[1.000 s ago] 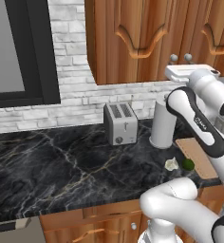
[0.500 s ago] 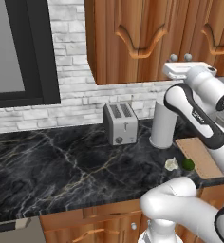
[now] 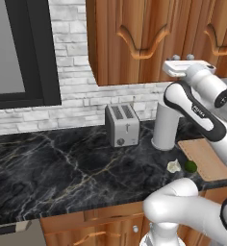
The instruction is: Open the cabinet. Place the bowl and condiment on the counter. Then place the lime and garlic on the cutting board.
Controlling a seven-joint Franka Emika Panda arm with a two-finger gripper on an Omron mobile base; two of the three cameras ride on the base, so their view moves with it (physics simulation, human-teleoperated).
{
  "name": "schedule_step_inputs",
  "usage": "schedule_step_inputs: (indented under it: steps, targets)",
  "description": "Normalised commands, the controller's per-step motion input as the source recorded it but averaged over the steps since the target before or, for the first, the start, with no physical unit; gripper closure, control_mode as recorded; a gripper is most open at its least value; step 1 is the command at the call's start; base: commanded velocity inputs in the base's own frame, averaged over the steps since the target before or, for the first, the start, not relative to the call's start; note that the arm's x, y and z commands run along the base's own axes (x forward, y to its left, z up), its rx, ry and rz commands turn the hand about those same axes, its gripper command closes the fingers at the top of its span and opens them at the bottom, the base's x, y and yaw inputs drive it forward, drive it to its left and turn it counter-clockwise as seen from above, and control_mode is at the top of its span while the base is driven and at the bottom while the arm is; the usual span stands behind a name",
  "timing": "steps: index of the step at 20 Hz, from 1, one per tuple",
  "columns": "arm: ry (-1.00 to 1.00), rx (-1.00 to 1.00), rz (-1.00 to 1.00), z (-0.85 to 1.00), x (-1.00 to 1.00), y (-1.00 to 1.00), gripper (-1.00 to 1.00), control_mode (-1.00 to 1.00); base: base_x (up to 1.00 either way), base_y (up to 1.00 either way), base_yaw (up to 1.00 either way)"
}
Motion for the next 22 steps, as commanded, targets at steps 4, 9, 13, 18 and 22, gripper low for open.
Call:
schedule_step_inputs:
  steps: [4, 9, 13, 18, 22]
  targets:
    - [0.00, 0.00, 0.00, -0.02, 0.26, -0.01, -1.00, -1.00, 0.00, 0.00, 0.00]
    - [0.00, 0.00, 0.00, -0.05, 0.22, -0.05, -1.00, -1.00, 0.00, 0.00, 0.00]
    - [0.00, 0.00, 0.00, -0.07, 0.12, -0.25, -1.00, -1.00, 0.00, 0.00, 0.00]
    - [0.00, 0.00, 0.00, -0.04, 0.09, -0.13, -1.00, -1.00, 0.00, 0.00, 0.00]
    - [0.00, 0.00, 0.00, 0.00, 0.00, 0.00, 1.00, -1.00, 0.00, 0.00, 0.00]
